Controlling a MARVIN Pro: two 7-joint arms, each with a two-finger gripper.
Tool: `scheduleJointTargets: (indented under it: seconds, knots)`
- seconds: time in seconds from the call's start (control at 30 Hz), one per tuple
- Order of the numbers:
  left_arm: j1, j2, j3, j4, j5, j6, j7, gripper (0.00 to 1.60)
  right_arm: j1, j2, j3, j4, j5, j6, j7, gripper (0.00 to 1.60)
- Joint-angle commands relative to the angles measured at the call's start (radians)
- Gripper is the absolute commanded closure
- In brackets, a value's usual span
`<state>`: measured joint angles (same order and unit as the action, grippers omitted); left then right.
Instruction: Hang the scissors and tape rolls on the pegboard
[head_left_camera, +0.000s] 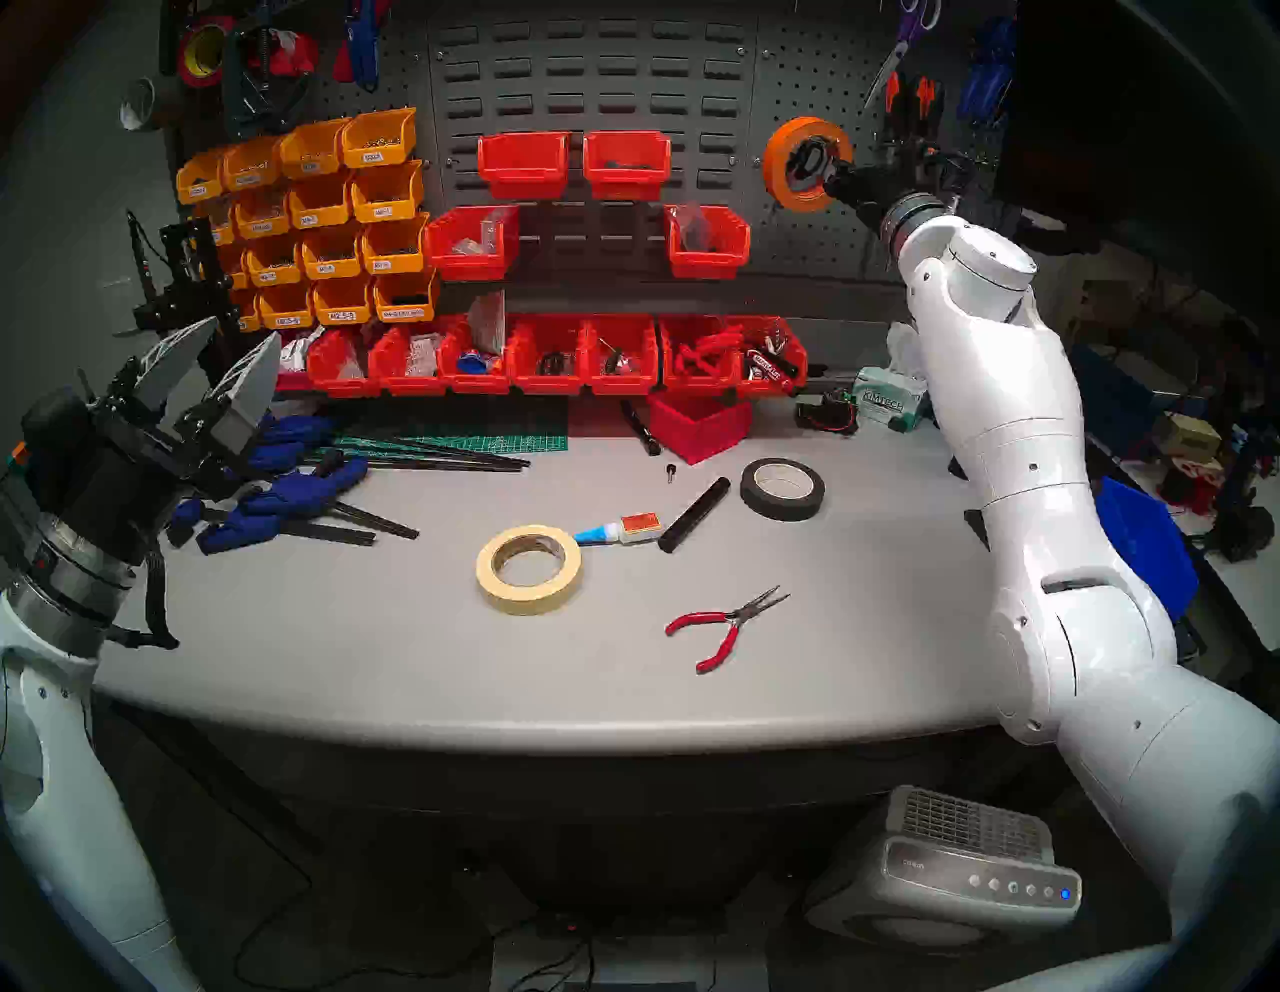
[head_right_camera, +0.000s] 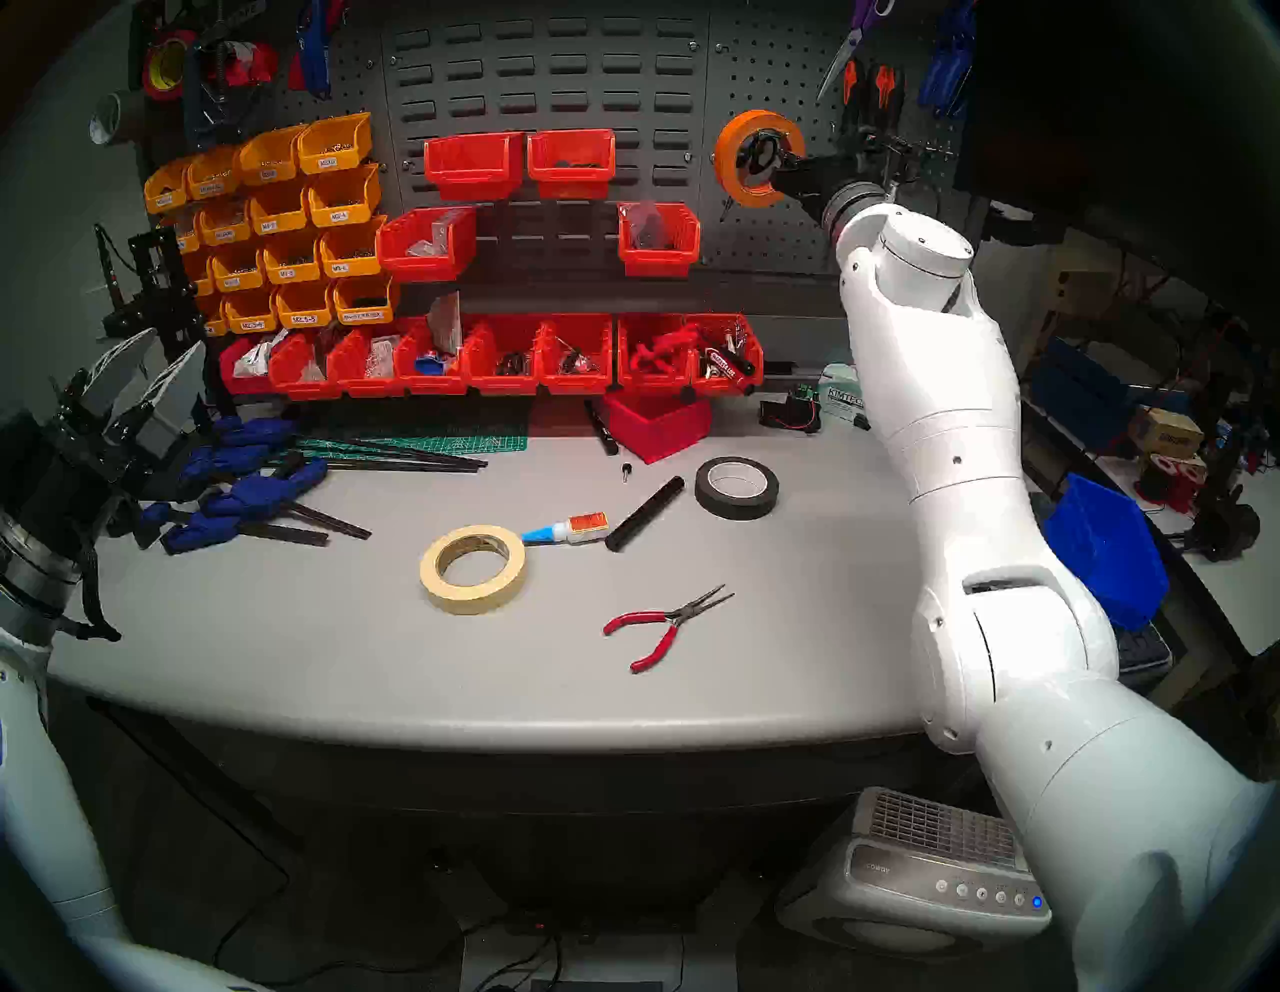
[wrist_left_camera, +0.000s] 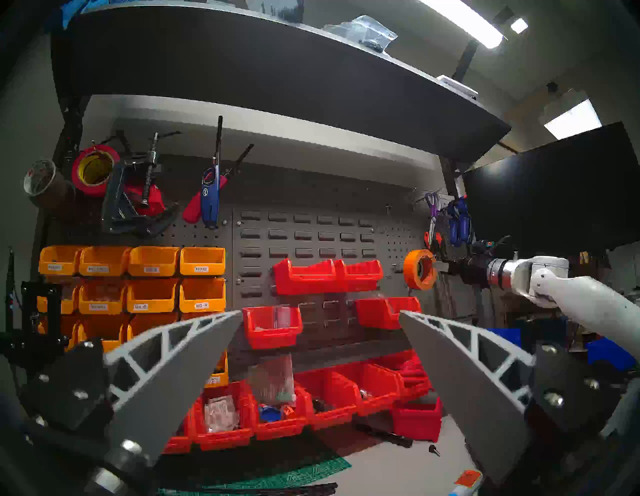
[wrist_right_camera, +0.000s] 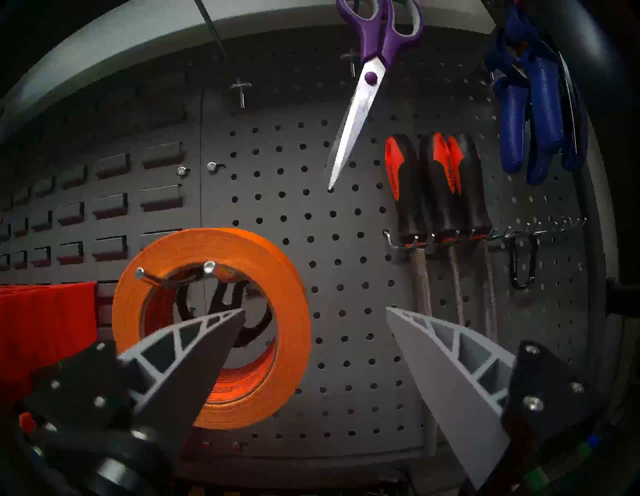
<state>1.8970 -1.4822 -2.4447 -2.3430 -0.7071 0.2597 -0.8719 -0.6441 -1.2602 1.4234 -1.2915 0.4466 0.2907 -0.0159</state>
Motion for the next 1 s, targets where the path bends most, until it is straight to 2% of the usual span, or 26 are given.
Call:
scheduleJointTargets:
  seconds: [0.0,0.07,0.1,0.17,0.27,0.3,0.47,0.63,0.97]
  knots:
    - [-0.010,0.001,-0.001,-0.017,-0.007,-0.003,0.000,0.00,-0.023,0.045,0.031,-0.111,0.018,-0.015,0.041,0.14]
    - [-0.010,0.002,-0.001,-0.017,-0.007,-0.003,0.000,0.00,-0.035,0.051,0.037,-0.130,0.021,-0.013,0.042,0.13]
    - [-0.010,0.002,-0.001,-0.017,-0.007,-0.003,0.000,0.00,-0.061,0.061,0.046,-0.170,0.028,-0.004,0.046,0.14]
    - [-0.010,0.002,-0.001,-0.017,-0.006,-0.003,0.000,0.00,-0.061,0.067,0.052,-0.156,0.033,-0.019,0.062,0.14]
    - [-0.009,0.002,-0.001,-0.016,-0.006,-0.003,0.000,0.00,-0.109,0.079,0.076,-0.217,0.051,-0.010,0.071,0.16]
    - [-0.009,0.002,-0.001,-0.016,-0.006,-0.003,0.000,0.00,-0.098,0.077,0.078,-0.190,0.054,-0.023,0.078,0.16]
    - [-0.009,0.003,-0.001,-0.015,-0.005,-0.004,-0.001,0.00,-0.154,0.098,0.104,-0.257,0.073,-0.019,0.102,0.08]
    - [-0.008,0.003,-0.001,-0.013,-0.004,-0.004,-0.001,0.00,-0.213,0.116,0.133,-0.325,0.097,-0.019,0.132,0.09]
    - [-0.008,0.004,0.000,-0.012,-0.003,-0.003,-0.002,0.00,-0.317,0.134,0.154,-0.424,0.135,-0.012,0.196,0.08]
